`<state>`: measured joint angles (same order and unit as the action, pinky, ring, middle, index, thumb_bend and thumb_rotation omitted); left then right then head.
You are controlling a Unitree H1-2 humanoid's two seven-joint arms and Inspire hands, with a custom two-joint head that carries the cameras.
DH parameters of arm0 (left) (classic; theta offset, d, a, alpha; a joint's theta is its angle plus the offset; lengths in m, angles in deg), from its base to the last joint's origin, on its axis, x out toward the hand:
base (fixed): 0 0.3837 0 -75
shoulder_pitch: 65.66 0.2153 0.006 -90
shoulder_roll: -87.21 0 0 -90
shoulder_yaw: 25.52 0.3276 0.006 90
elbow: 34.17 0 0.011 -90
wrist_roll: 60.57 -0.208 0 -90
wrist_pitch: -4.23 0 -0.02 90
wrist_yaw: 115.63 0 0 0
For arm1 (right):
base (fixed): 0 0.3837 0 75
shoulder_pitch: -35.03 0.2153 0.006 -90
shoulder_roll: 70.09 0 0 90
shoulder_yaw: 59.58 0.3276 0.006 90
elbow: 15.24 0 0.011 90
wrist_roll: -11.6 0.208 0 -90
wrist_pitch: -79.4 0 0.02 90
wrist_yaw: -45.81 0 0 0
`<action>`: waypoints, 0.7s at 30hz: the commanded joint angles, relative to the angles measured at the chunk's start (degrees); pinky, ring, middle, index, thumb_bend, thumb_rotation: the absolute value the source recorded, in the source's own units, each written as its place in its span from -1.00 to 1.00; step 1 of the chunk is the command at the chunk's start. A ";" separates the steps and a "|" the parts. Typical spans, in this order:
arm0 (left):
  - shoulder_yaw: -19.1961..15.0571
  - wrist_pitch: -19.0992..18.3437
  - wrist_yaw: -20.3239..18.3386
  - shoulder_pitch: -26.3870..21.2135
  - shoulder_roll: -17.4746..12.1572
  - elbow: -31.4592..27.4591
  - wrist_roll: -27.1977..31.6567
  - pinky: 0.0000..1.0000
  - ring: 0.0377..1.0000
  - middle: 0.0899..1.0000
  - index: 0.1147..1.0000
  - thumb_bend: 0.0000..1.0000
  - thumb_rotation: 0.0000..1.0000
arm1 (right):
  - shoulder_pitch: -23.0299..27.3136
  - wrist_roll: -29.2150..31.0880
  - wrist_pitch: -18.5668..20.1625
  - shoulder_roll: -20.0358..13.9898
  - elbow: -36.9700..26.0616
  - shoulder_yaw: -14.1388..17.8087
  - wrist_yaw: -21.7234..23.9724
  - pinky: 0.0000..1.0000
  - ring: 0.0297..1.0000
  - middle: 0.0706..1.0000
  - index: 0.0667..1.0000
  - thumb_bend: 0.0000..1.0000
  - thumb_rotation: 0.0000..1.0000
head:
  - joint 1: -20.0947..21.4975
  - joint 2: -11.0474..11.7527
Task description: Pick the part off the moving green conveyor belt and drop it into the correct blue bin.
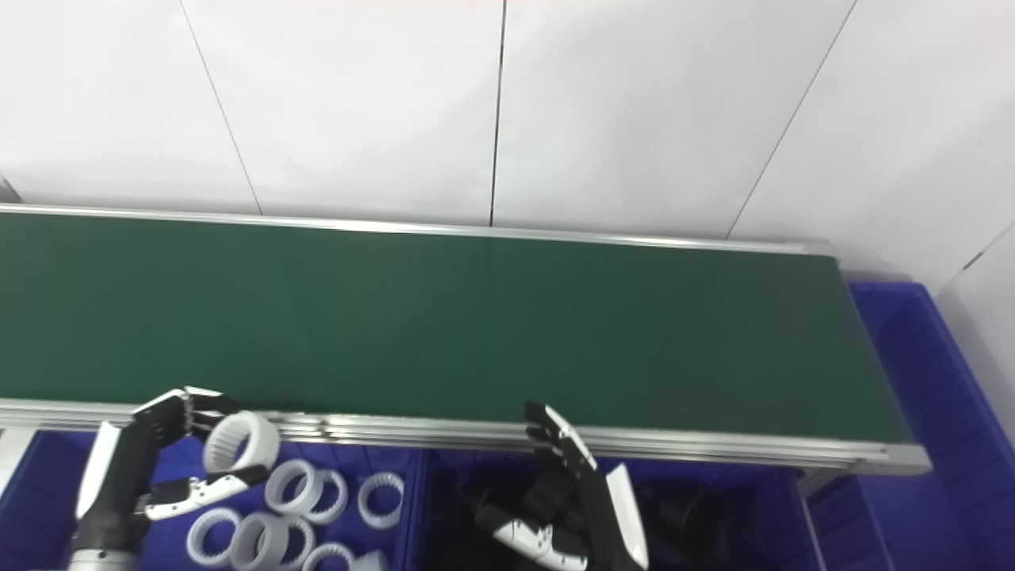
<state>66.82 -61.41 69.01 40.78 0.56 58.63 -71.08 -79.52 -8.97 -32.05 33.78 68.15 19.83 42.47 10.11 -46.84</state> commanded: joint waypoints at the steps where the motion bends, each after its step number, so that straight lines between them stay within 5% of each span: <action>1: 0.06 2.39 -0.47 -0.15 -0.52 -0.08 -0.02 -0.33 -0.29 -0.17 -0.03 -0.02 -1.00 | 0.19 0.49 -0.07 0.43 -2.33 -0.05 -0.25 0.44 0.61 0.69 0.72 0.44 0.02 | -0.10 -0.78; 10: 1.54 -0.13 -3.14 -0.44 -1.56 0.56 -3.62 -0.26 -0.25 -0.16 -0.05 -0.01 -1.00 | 0.31 1.19 1.65 0.32 -3.82 0.32 0.35 0.44 0.60 0.66 0.73 0.45 -0.01 | -0.56 -2.16; 16: 3.55 -14.29 -10.01 1.06 -4.88 -5.25 -8.05 -0.13 -0.22 -0.10 -0.01 -0.01 -1.00 | 0.06 1.33 1.39 0.18 -4.01 0.32 0.32 0.41 0.58 0.66 0.73 0.43 -0.04 | -0.28 -2.37; 17: 3.63 -15.21 -10.30 1.28 -4.94 -5.88 -8.20 -0.08 -0.20 -0.06 0.16 -0.01 -1.00 | -0.02 1.23 1.53 0.19 -4.17 0.34 0.32 0.41 0.58 0.65 0.73 0.44 -0.03 | -0.43 -2.53; 19: 3.75 -15.87 -10.86 1.65 -5.22 -6.50 -7.90 0.09 0.19 0.32 0.40 0.21 -0.98 | -0.10 1.63 1.67 0.19 -4.23 0.34 0.45 0.41 0.58 0.65 0.73 0.45 -0.02 | -0.63 -2.53; 21: 3.85 -16.11 -11.26 1.91 -5.50 -7.04 -8.04 0.31 0.44 0.51 0.53 0.35 -0.74 | -0.08 1.83 1.59 0.16 -4.15 0.33 0.50 0.42 0.58 0.65 0.72 0.45 -0.03 | -0.74 -2.45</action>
<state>70.60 -77.80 57.79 42.78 -4.08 53.47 -79.05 -79.61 -7.68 -30.76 33.70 66.13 20.18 42.94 9.41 -49.22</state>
